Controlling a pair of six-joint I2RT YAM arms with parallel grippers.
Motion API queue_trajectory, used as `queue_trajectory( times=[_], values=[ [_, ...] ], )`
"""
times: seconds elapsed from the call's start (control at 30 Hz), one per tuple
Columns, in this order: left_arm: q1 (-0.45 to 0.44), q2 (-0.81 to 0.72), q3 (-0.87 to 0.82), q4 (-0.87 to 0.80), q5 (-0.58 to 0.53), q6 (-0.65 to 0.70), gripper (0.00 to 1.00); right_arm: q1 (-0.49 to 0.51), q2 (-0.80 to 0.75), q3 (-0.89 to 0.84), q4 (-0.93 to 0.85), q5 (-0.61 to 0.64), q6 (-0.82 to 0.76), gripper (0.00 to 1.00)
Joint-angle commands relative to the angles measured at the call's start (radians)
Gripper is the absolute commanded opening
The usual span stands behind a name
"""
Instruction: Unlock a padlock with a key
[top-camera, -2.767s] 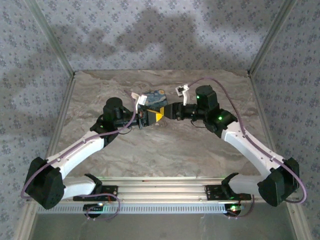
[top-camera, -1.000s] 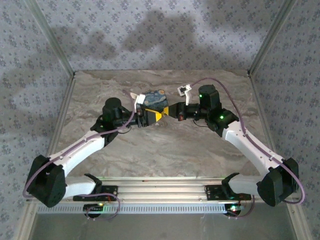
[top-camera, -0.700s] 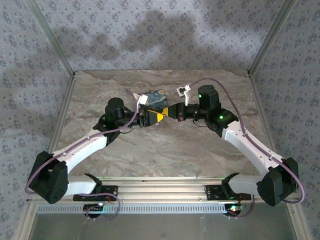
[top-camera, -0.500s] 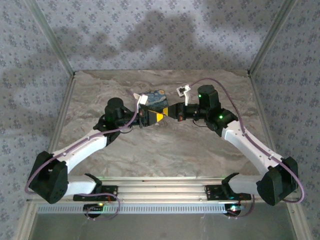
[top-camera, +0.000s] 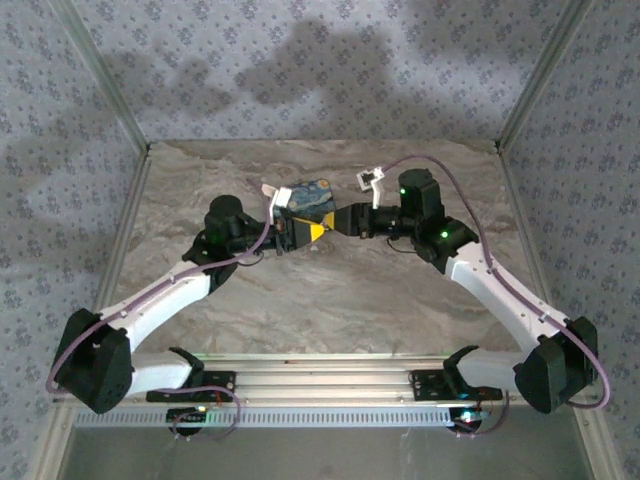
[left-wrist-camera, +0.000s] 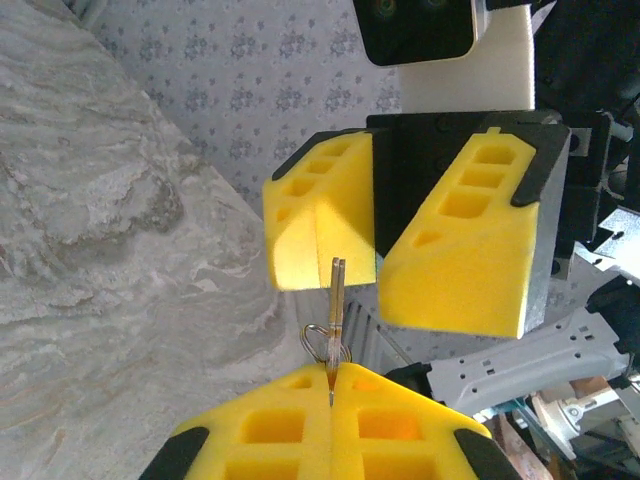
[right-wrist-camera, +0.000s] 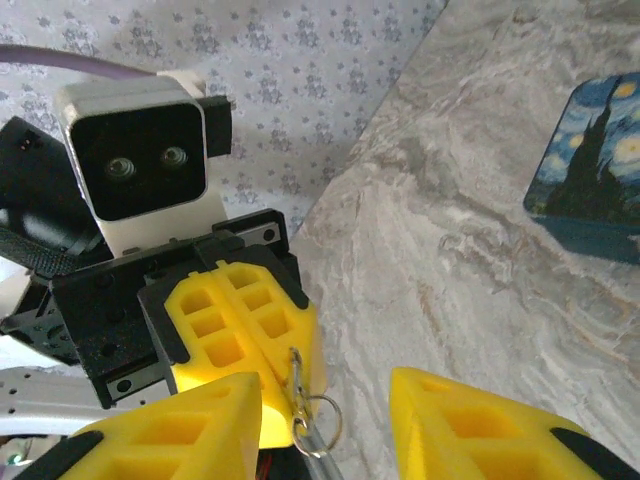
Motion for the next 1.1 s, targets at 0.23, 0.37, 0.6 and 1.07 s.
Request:
queue_trajectory(
  times=[0.23, 0.37, 0.6, 1.07],
  values=[
    [0.009, -0.027, 0.002, -0.009, -0.008, 0.028, 0.00, -0.006, -0.022, 0.008, 0.065, -0.005, 0.083, 0.39],
    [0.009, -0.032, 0.002, -0.015, -0.009, 0.031, 0.00, 0.009, -0.004, 0.022, 0.058, -0.008, 0.081, 0.37],
    [0.009, -0.042, -0.001, -0.031, -0.011, 0.040, 0.00, 0.037, 0.027, 0.035, 0.046, -0.010, 0.070, 0.33],
    [0.010, -0.048, 0.013, -0.087, 0.010, 0.073, 0.00, 0.044, 0.046, 0.045, 0.043, -0.029, 0.034, 0.00]
  ],
)
